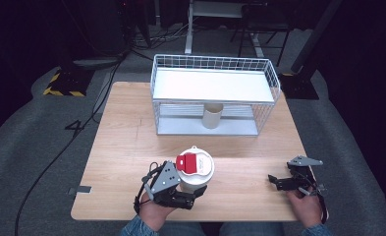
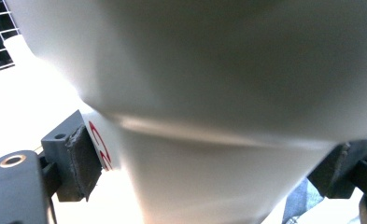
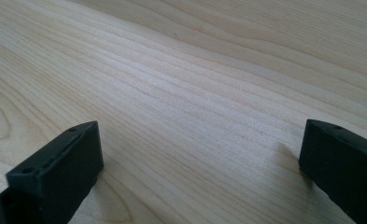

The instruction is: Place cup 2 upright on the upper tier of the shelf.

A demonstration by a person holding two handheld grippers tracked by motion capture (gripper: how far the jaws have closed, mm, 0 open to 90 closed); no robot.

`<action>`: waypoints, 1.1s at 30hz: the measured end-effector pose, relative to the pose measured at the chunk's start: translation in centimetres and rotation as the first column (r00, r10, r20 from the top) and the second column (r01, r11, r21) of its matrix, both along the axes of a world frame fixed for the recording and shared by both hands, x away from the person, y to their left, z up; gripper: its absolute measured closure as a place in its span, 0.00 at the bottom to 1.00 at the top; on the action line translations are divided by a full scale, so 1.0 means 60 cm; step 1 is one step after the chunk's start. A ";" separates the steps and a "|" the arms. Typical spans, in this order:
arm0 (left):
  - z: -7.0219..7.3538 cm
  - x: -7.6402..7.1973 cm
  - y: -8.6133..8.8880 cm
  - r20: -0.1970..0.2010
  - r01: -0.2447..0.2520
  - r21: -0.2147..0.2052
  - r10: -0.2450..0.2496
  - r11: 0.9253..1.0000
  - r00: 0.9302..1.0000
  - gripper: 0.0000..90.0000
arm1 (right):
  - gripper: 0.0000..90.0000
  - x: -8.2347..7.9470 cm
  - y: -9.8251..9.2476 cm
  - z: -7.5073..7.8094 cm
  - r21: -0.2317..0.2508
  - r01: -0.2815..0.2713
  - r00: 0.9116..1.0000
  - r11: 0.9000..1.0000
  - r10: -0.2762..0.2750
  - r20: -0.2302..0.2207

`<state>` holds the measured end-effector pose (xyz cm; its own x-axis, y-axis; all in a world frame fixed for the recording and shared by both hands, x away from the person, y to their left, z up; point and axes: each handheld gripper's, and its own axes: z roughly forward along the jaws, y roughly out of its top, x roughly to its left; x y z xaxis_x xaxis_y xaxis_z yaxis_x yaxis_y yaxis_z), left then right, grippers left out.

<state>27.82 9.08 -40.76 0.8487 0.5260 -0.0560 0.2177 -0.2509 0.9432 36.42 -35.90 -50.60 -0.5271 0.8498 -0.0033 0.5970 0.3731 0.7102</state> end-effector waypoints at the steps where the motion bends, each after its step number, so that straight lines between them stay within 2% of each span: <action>1: 0.003 0.002 0.000 0.003 -0.002 0.003 0.002 1.000 1.000 0.15 | 0.00 0.000 0.000 0.000 0.000 0.000 1.000 1.000 0.000 0.000; 4: 0.010 0.009 -0.001 0.008 -0.005 0.004 0.005 1.000 1.000 0.15 | 0.00 0.000 0.000 0.000 0.000 0.000 1.000 1.000 0.000 0.000; 11: 0.029 0.029 -0.001 -0.013 -0.005 -0.011 0.005 1.000 1.000 0.15 | 0.00 0.000 0.000 0.000 0.000 0.000 1.000 1.000 0.000 0.000; 20: 0.057 0.056 0.000 -0.018 -0.015 -0.029 0.015 0.999 1.000 0.15 | 0.00 0.000 0.000 0.000 0.000 0.000 1.000 1.000 0.000 0.000; 24: 0.068 0.074 0.002 -0.056 -0.025 -0.049 0.023 0.998 0.998 0.15 | 0.00 0.000 0.001 0.000 -0.002 0.006 1.000 1.000 -0.006 0.000; 26: 0.074 0.082 0.004 -0.057 -0.031 -0.052 0.028 0.998 0.998 0.15 | 0.00 0.000 0.001 0.000 -0.002 0.006 1.000 1.000 -0.006 0.001; 33: 0.103 0.105 0.002 -0.024 -0.031 -0.051 0.030 0.998 0.999 0.15 | 0.00 0.000 0.001 0.000 -0.002 0.007 1.000 1.000 -0.007 -0.002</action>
<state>34.13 9.20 -34.56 0.8304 0.5477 -0.1027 0.2463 -0.1954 0.9493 36.45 -35.82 -50.59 -0.5216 0.8532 -0.0038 0.6006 0.3703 0.7086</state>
